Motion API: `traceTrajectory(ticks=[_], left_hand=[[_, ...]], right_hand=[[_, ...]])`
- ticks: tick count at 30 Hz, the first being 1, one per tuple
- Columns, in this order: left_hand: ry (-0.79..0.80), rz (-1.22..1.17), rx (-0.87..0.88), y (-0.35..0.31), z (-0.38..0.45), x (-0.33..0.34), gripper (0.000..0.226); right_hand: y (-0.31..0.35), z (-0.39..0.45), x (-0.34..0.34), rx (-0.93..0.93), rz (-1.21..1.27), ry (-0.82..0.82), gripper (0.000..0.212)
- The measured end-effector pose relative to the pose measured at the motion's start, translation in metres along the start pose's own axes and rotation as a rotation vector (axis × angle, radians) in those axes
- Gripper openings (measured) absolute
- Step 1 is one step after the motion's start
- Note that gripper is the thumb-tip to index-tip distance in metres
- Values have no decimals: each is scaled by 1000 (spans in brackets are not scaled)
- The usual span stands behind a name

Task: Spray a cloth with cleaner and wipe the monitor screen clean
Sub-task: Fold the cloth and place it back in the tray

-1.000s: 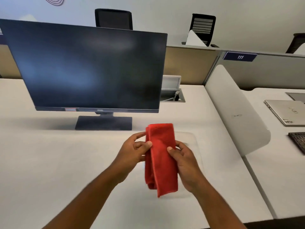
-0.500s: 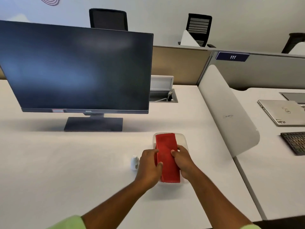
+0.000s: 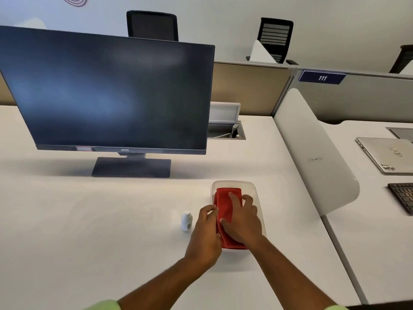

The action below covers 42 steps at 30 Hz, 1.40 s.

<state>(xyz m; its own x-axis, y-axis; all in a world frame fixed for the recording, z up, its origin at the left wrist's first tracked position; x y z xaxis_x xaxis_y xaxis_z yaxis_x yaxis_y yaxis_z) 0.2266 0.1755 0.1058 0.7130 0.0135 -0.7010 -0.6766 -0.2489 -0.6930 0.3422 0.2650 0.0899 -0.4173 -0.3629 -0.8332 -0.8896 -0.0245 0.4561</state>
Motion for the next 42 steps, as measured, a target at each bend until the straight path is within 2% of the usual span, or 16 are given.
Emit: traceTrajectory(ticks=[4, 9, 12, 14, 19, 21, 26, 32, 35, 40, 42], left_hand=[[-20, 38, 60, 1, -1, -7, 63], [16, 3, 6, 7, 1, 4, 46], [55, 7, -26, 9, 3, 6, 52], [73, 49, -8, 9, 2, 1, 60], [174, 30, -69, 21, 3, 5, 60], [208, 19, -84, 23, 2, 7, 60], [231, 60, -36, 18, 4, 5, 54], [258, 102, 43, 8, 3, -2, 54], [174, 167, 101, -6, 3, -19, 59], [17, 200, 204, -18, 10, -62, 60], [-41, 235, 220, -13, 15, -83, 62]], right_hand=[[-7, 4, 15, -19, -4, 120, 92], [5, 5, 24, -79, -76, 123, 88], [7, 7, 17, -71, -116, 147, 92], [8, 6, 11, -92, -99, 202, 98], [1, -1, 2, -222, -125, 426, 111], [-1, -2, 8, -250, -178, 430, 113], [-1, -4, 21, -260, -201, 294, 111], [-1, -6, 11, -228, -107, 318, 104], [8, -7, -6, -194, 19, 222, 80], [37, -13, -43, -245, 320, -180, 38], [52, -16, -47, -221, 419, -265, 28]])
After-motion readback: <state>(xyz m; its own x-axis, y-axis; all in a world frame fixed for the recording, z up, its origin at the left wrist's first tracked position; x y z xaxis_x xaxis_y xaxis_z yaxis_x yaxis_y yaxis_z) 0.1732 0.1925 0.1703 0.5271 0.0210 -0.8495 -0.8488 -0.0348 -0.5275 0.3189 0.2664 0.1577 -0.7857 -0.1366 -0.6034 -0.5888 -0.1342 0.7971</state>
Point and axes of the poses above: each hand's wrist, its own z-axis towards the middle knuckle, its own x-axis out of the palm, y = z × x, the point moved 6 cm from there along z, towards the middle knuckle, and after that the axes turned 12 degrees about z, right-handed, at the moved point
